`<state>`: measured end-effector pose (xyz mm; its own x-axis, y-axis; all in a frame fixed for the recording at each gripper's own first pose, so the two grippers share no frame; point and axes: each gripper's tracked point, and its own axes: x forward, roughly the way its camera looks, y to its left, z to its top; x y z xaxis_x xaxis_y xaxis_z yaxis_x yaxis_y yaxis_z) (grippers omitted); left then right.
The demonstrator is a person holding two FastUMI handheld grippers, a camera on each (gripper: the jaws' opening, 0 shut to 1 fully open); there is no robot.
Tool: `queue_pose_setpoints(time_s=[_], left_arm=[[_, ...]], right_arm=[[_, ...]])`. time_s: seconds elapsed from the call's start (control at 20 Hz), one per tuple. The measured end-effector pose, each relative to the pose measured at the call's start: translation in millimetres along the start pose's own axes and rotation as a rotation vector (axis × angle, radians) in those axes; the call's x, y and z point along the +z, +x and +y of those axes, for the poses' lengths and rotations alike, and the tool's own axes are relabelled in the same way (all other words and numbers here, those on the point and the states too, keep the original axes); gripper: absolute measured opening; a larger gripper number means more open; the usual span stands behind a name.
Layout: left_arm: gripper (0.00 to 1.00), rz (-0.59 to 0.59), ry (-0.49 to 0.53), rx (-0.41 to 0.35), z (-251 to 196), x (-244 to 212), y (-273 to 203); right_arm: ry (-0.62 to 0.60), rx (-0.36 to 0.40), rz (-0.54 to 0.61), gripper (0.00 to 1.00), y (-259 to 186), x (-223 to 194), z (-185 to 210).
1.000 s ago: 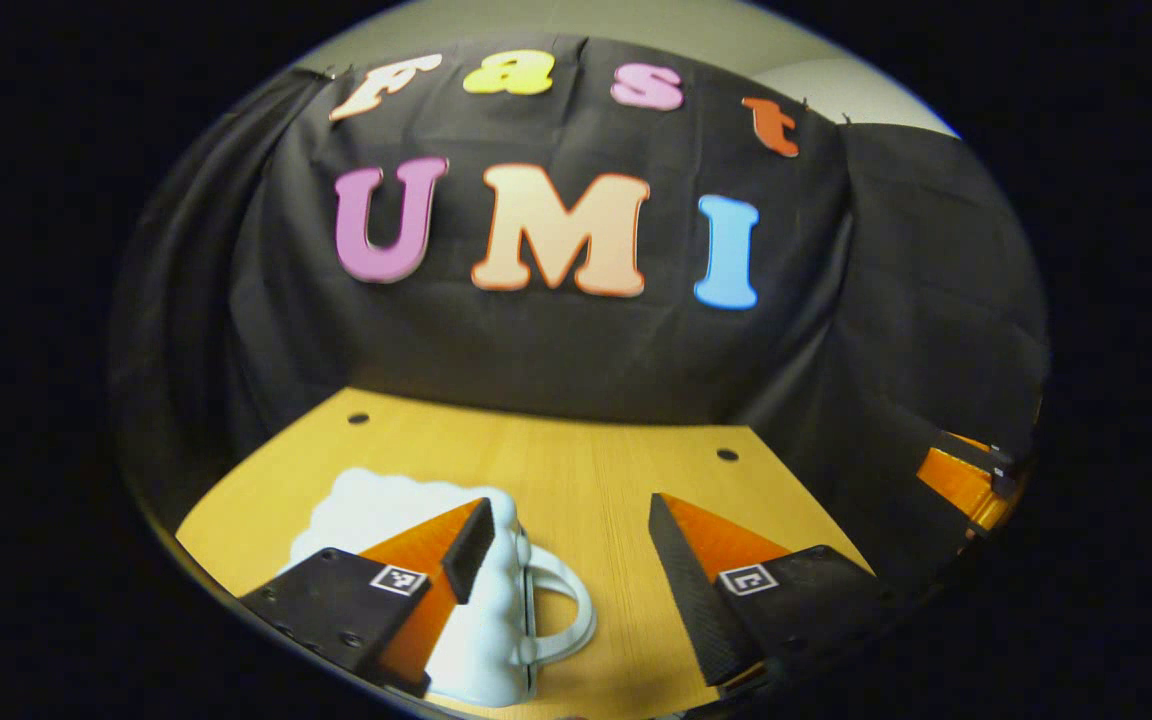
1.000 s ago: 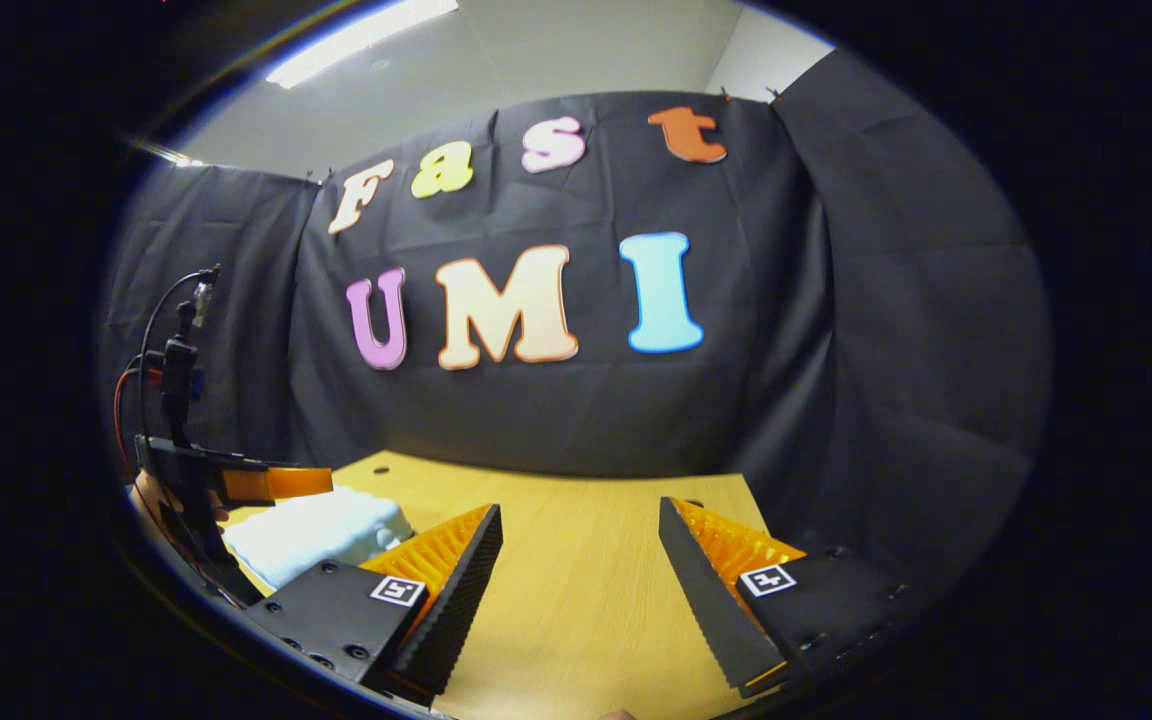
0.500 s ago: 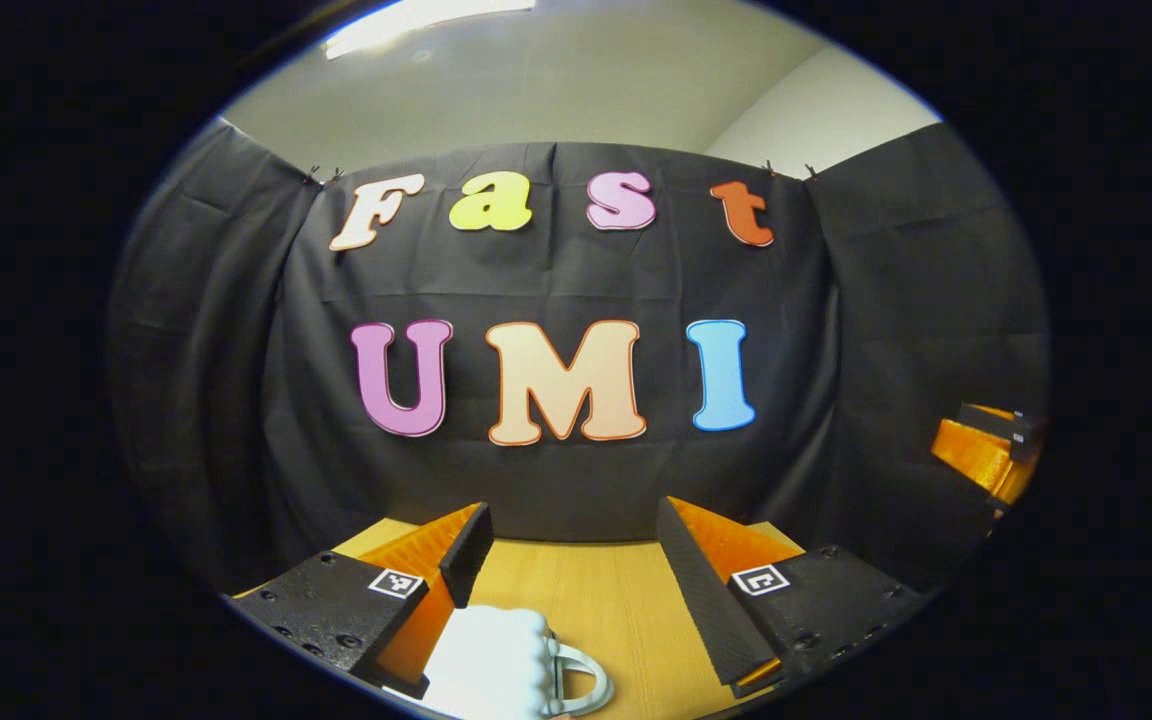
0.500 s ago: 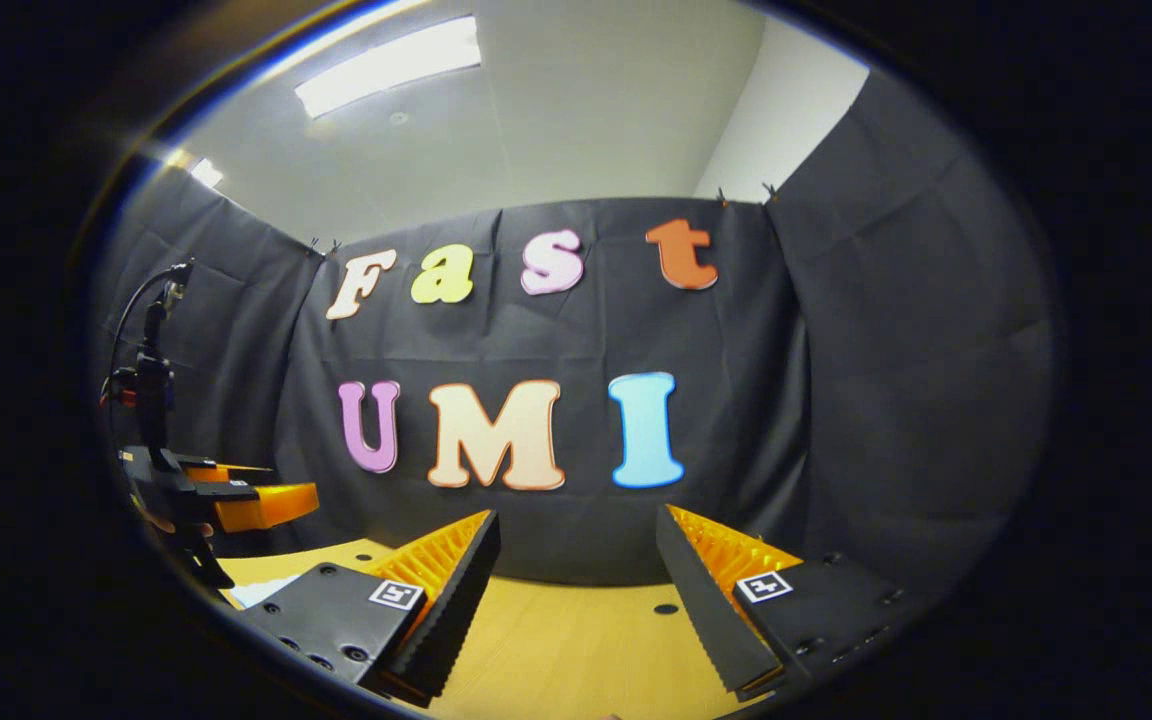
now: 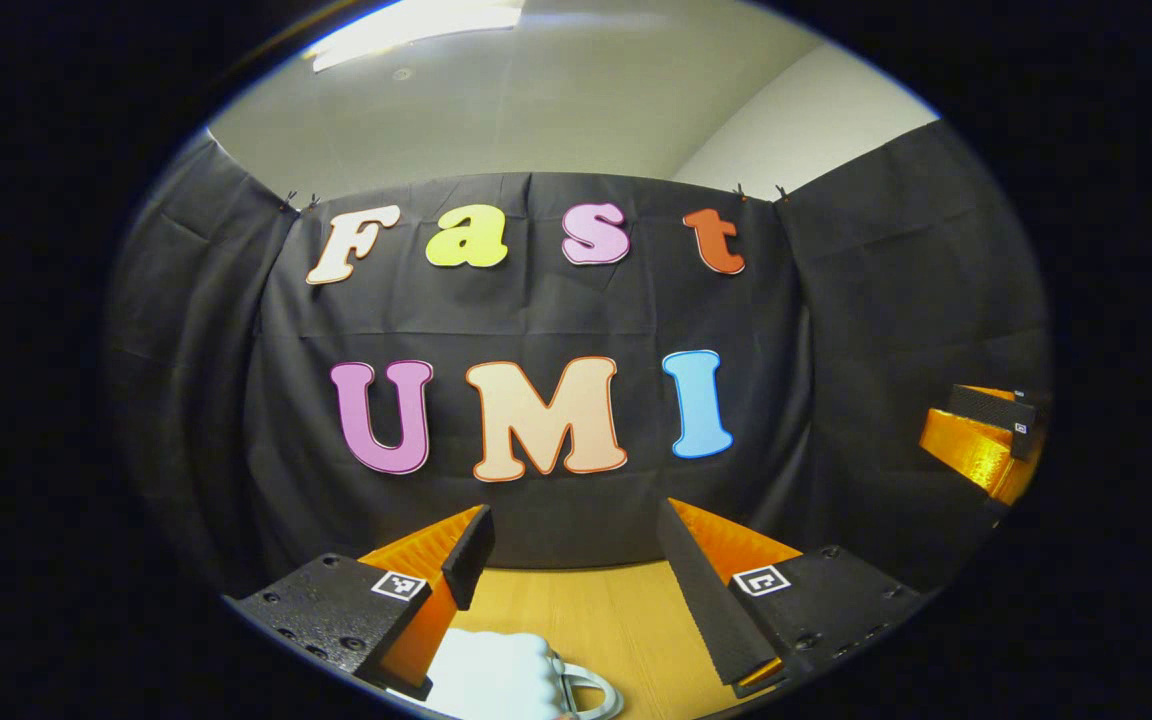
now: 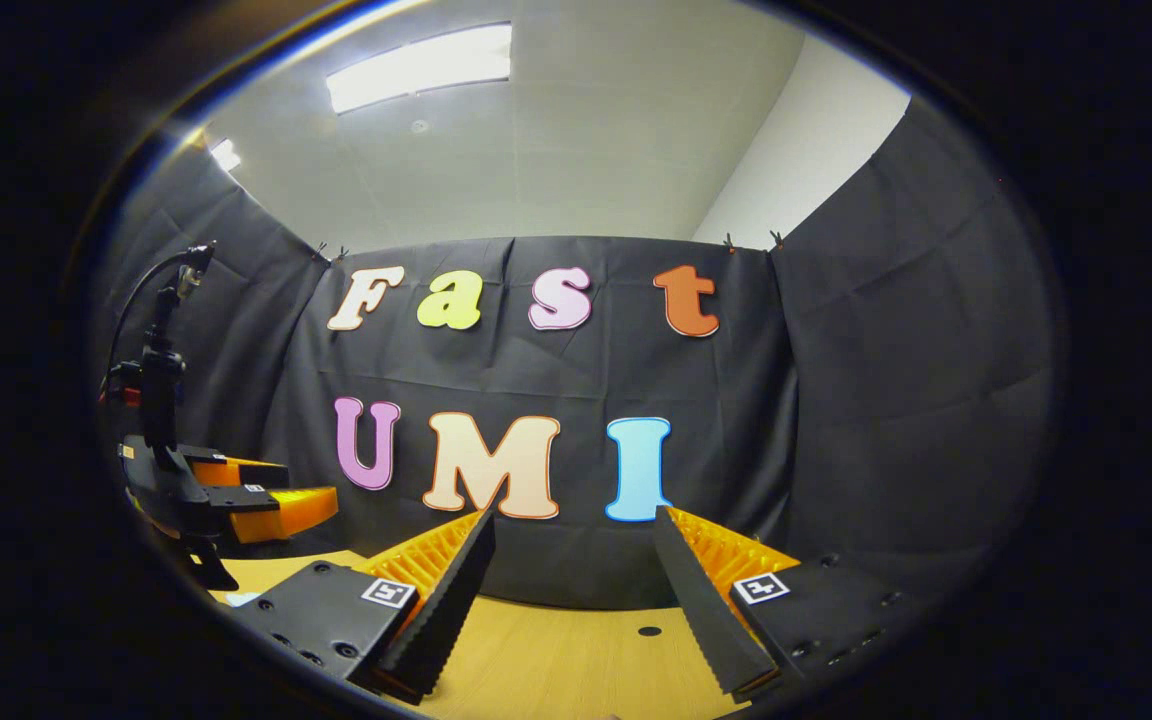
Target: First open the suitcase, pack the skin care products into it, and then close the suitcase.
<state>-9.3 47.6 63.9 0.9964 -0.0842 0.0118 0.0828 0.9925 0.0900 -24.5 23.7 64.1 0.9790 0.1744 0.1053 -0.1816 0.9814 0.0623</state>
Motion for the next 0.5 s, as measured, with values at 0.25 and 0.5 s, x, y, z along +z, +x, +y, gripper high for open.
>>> queue_pose_setpoints(time_s=[0.25, 0.5], left_arm=[[0.95, 0.021, -0.013, -0.001, 12, -6, 0], [0.95, 0.030, -0.023, 0.000, 22, -8, 0]], right_arm=[[-0.005, -0.019, -0.001, 0.99, -5, 5, 6], [0.002, -0.034, -0.004, 0.99, -5, 8, 11]])
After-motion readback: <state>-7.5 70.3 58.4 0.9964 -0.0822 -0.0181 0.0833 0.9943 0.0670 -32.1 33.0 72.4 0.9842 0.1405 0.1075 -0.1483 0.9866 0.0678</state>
